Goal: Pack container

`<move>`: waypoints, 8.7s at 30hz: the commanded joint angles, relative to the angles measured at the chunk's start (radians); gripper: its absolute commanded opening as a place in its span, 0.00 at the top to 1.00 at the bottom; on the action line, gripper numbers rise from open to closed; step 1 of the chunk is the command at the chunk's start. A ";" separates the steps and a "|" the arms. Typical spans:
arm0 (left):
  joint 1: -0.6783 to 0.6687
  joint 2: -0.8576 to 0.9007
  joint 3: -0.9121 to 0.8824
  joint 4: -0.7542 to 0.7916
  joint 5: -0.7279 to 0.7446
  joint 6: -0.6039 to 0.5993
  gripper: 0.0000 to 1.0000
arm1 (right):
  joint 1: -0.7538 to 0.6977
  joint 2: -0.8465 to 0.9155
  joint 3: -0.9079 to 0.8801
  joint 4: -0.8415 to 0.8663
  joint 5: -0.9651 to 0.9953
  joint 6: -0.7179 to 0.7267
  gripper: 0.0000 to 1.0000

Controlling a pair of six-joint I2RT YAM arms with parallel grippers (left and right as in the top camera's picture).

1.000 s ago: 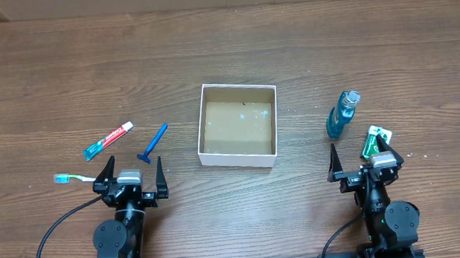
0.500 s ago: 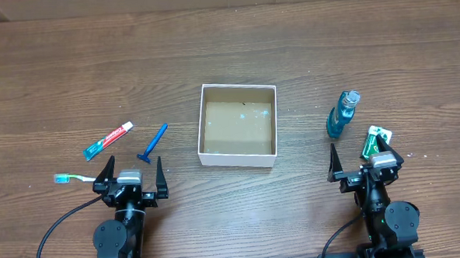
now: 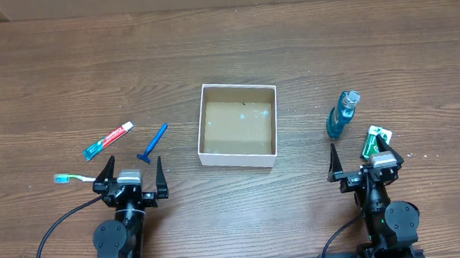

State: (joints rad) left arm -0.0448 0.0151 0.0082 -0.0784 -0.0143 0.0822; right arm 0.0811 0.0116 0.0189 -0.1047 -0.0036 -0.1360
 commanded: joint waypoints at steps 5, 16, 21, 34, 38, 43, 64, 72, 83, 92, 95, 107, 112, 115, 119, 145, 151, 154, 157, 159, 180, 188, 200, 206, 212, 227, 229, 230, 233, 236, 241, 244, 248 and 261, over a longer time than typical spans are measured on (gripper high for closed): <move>0.006 -0.010 -0.003 0.001 0.015 0.016 0.00 | 0.002 -0.009 -0.002 0.006 -0.006 -0.007 0.00; 0.006 -0.010 -0.003 0.001 0.015 0.016 0.00 | 0.002 -0.009 -0.002 0.006 -0.006 -0.007 0.00; 0.006 -0.010 -0.003 0.001 0.015 0.016 0.00 | 0.002 -0.009 -0.002 0.006 -0.006 -0.007 0.00; 0.006 -0.010 -0.003 0.001 0.015 0.016 0.00 | 0.002 -0.009 -0.002 0.006 -0.006 -0.007 0.00; 0.006 -0.010 -0.003 0.001 0.015 0.016 0.00 | 0.002 -0.009 -0.002 0.006 -0.010 -0.006 0.00; 0.006 -0.010 -0.003 0.001 0.018 0.006 0.00 | 0.002 -0.008 -0.002 0.015 -0.010 0.009 0.00; 0.006 0.566 0.627 -0.323 0.008 -0.143 0.00 | 0.002 0.857 0.736 -0.261 0.035 0.198 0.00; 0.005 0.892 0.994 -0.614 0.007 -0.143 0.00 | -0.051 1.275 1.255 -0.620 -0.069 0.220 0.00; 0.005 0.986 1.177 -0.795 0.119 -0.143 0.00 | -0.171 1.379 1.409 -0.882 -0.168 0.220 0.00; 0.005 0.986 1.176 -0.819 0.120 -0.143 0.00 | -0.164 1.567 1.409 -1.004 -0.087 0.217 0.00; 0.005 0.986 1.176 -0.821 0.119 -0.143 0.00 | -0.159 1.621 1.409 -0.999 -0.086 0.215 0.00; 0.005 0.986 1.176 -0.827 0.119 -0.142 0.00 | -0.090 1.736 1.408 -0.979 -0.075 0.212 0.04; 0.005 0.986 1.176 -0.837 0.119 -0.143 0.00 | -0.087 1.737 1.408 -0.974 -0.073 0.218 0.07; 0.005 0.986 1.176 -0.837 0.119 -0.142 0.00 | -0.088 1.737 1.408 -0.974 -0.060 0.218 0.12; 0.005 0.986 1.176 -0.837 0.119 -0.143 0.00 | -0.088 1.737 1.408 -0.974 -0.060 0.218 0.28; 0.005 0.986 1.176 -0.837 0.119 -0.142 0.00 | -0.087 1.737 1.417 -0.978 -0.057 0.219 0.89; 0.005 0.986 1.176 -0.837 0.119 -0.142 0.00 | -0.052 1.705 1.564 -1.085 -0.055 0.220 0.96; 0.005 0.986 1.176 -0.838 0.119 -0.142 0.00 | 0.021 1.692 1.754 -1.242 -0.009 0.269 0.96; 0.005 0.986 1.176 -0.838 0.119 -0.142 0.00 | 0.110 1.692 1.916 -1.336 -0.004 0.302 0.96; 0.005 0.986 1.176 -0.842 0.119 -0.142 0.00 | 0.209 1.692 2.015 -1.352 -0.004 0.359 0.96; 0.005 0.986 1.176 -0.864 0.119 -0.143 0.00 | 0.595 2.089 2.030 -1.093 0.094 0.683 0.96; 0.005 0.986 1.176 -0.864 0.116 -0.142 0.00 | 0.596 2.094 2.015 -1.017 0.120 0.690 0.96; 0.005 0.986 1.176 -0.869 0.116 -0.142 0.00 | 0.596 2.095 1.911 -0.968 0.119 0.690 0.95; 0.005 0.986 1.176 -0.878 0.116 -0.142 0.00 | 0.596 2.095 1.911 -0.961 0.117 0.686 0.40; 0.005 0.986 1.176 -0.890 0.116 -0.142 0.00 | 0.596 2.095 1.911 -0.962 0.116 0.678 0.31; 0.005 0.986 1.176 -0.889 0.108 -0.142 0.00 | 0.551 1.782 2.144 -1.183 0.163 0.504 0.00; 0.005 0.986 1.176 -0.890 0.108 -0.142 0.00 | 0.472 1.722 2.144 -1.251 0.212 0.590 0.00; 0.005 0.986 1.176 -0.890 0.108 -0.142 0.00 | 0.425 1.704 2.144 -1.285 0.226 0.627 0.00; 0.005 0.986 1.176 -0.890 0.108 -0.142 0.00 | 0.205 1.667 2.143 -1.417 0.226 0.690 0.00; 0.005 0.986 1.176 -0.890 0.108 -0.142 0.00 | 0.019 1.666 2.137 -1.518 0.199 0.667 0.00; 0.005 0.986 1.176 -0.889 0.108 -0.142 0.00 | -0.189 1.666 2.076 -1.574 0.109 0.542 0.00; 0.005 0.986 1.176 -0.890 0.107 -0.142 0.00 | -0.273 1.666 1.961 -1.538 0.045 0.474 0.00; 0.005 0.986 1.176 -0.890 0.107 -0.142 0.00 | -0.340 1.666 1.713 -1.415 0.044 0.468 0.00; 0.005 0.986 1.176 -0.890 0.085 -0.142 0.00 | -0.412 1.707 1.101 -0.860 0.008 0.300 0.00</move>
State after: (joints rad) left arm -0.0448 1.0000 1.1614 -0.9733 0.0780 -0.0509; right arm -0.3328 1.6955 1.1740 -1.0027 0.0101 0.2527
